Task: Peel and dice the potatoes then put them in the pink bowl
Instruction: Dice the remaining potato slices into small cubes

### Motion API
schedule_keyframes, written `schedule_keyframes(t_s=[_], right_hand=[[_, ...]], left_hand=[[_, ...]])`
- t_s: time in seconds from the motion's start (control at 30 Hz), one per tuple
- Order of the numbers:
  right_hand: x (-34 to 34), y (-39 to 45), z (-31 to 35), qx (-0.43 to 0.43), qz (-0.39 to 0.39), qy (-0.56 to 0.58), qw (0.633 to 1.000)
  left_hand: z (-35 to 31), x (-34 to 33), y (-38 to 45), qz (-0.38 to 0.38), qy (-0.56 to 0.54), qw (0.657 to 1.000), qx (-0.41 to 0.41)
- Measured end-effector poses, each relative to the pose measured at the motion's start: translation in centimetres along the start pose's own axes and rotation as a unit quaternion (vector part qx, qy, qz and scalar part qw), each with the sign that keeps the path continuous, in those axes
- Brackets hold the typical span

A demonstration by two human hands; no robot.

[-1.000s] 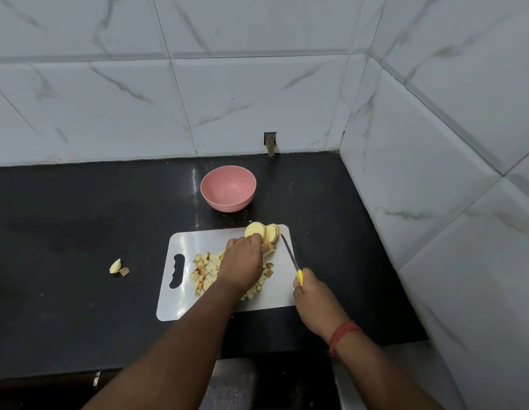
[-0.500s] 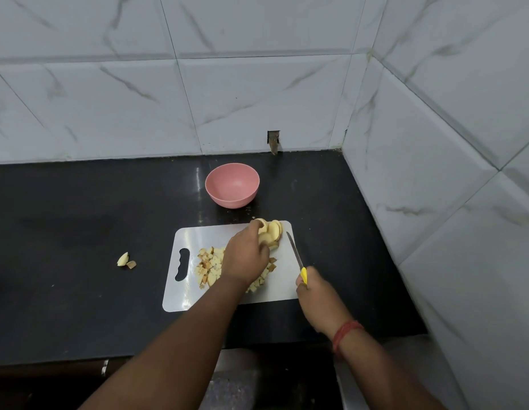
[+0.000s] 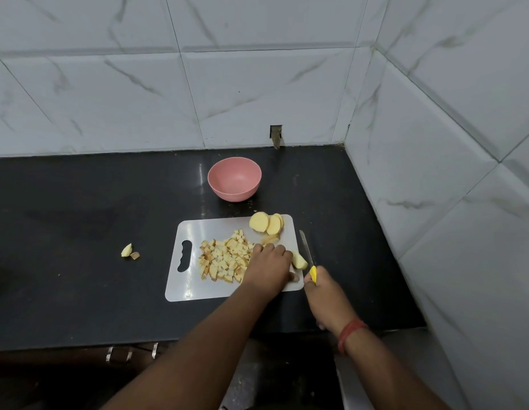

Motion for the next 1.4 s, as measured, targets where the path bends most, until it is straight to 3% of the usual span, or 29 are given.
schedule_keyframes(t_s=[0.2, 0.4, 0.57, 0.97, 1.4], right_hand=[[0.1, 0.1, -0.6, -0.008, -0.01, -0.002, 1.0], [0.9, 0.3, -1.1, -0.017, -0.087, 0.062, 0.994], [1.0, 0.5, -1.2, -0.011, -0.094, 0.068, 0.993], [0.4, 1.1, -0.3, -0.009, -0.048, 0.019, 0.999], [-0.7, 1.4, 0.8, 0.011, 0.084, -0.176, 0.981]], left_hand=[[0.6, 0.1, -0.4, -0.037, -0.03, 0.999, 0.015], [-1.9, 0.5, -0.2, -0.03, 0.001, 0.997, -0.072], [-2.1, 0.6, 0.1, -0.02, 0.009, 0.997, -0.075], [1.4, -0.6, 0.4, -0.021, -0.057, 0.998, -0.013], [2.0, -0.5, 1.2, -0.006, -0.055, 0.998, 0.041]])
Point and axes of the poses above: each hand's wrist, its own y-axis towards the middle knuckle, its own x-axis out of the back of the hand, z = x × y, the point moved 2 cm from there along y, towards the middle knuckle, and after that the axes turned 15 degrees about x, right-handed, at the moved point
